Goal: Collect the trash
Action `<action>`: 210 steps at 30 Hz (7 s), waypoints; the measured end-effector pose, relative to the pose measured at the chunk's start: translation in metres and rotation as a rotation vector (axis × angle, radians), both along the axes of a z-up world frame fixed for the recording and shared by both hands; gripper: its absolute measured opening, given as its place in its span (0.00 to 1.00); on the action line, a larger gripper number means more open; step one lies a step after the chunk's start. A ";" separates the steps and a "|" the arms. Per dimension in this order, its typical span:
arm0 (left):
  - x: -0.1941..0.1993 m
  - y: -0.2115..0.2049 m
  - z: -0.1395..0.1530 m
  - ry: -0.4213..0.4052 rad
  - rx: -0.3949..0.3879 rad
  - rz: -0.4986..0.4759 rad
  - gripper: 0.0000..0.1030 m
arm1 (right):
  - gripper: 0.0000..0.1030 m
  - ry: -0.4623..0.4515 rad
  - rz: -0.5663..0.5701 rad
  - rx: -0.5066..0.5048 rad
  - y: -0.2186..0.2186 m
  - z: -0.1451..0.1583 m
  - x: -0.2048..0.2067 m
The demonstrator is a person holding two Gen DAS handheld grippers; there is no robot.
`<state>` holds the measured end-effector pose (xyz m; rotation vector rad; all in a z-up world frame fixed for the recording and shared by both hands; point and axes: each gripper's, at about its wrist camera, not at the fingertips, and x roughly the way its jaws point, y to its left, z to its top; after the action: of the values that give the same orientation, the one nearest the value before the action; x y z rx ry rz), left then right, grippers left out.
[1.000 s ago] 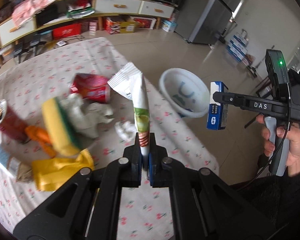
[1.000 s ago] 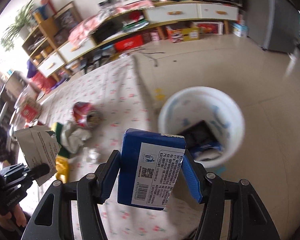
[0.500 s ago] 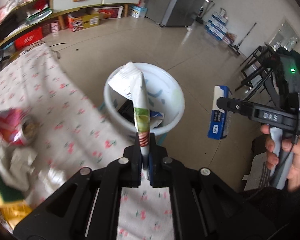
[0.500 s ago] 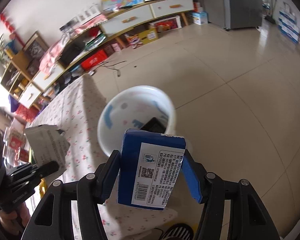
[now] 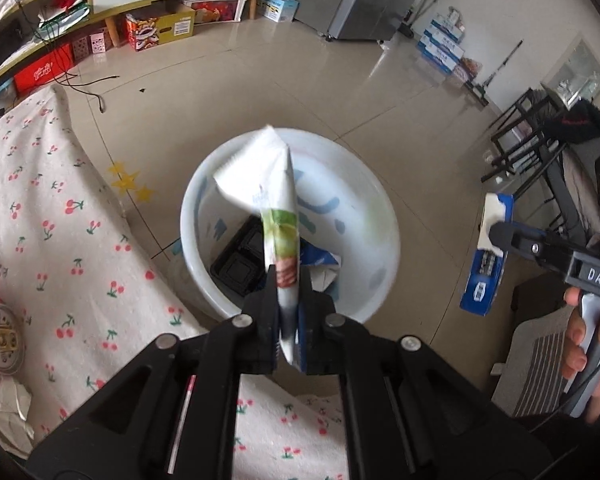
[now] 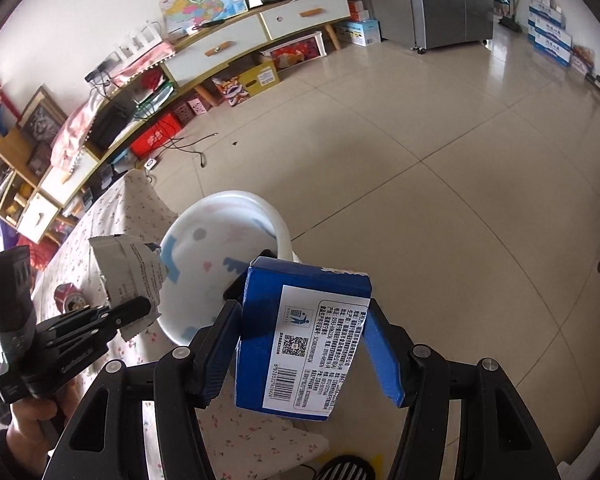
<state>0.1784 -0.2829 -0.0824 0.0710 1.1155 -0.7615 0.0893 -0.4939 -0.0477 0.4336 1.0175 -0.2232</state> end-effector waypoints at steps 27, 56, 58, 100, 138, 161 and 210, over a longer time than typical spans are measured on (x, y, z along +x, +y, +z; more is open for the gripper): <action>-0.029 0.127 0.063 -0.160 0.124 0.244 0.93 | 0.60 -0.005 0.051 -0.052 0.046 -0.011 0.064; -0.050 0.335 0.050 -0.065 0.132 0.573 0.95 | 0.78 0.029 0.162 -0.144 0.123 0.004 0.063; -0.048 0.349 0.041 -0.018 0.126 0.624 0.95 | 0.79 0.045 0.168 -0.126 0.130 0.003 0.060; -0.052 0.398 0.002 0.051 0.073 0.769 0.41 | 0.79 0.022 0.533 -0.066 0.329 0.005 0.068; -0.097 0.411 0.019 -0.058 0.087 0.732 0.41 | 0.28 -0.022 0.709 -0.152 0.436 -0.022 0.081; -0.090 0.339 0.042 -0.143 0.060 0.601 0.41 | 0.28 -0.153 0.560 -0.108 0.330 0.034 0.050; 0.007 0.002 0.015 -0.069 -0.060 0.118 0.42 | 0.28 -0.076 0.089 -0.065 0.038 0.009 -0.007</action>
<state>0.1852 -0.2811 -0.0677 -0.0190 1.0215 -0.6810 0.0828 -0.4555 -0.0385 0.3344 0.9499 -0.1582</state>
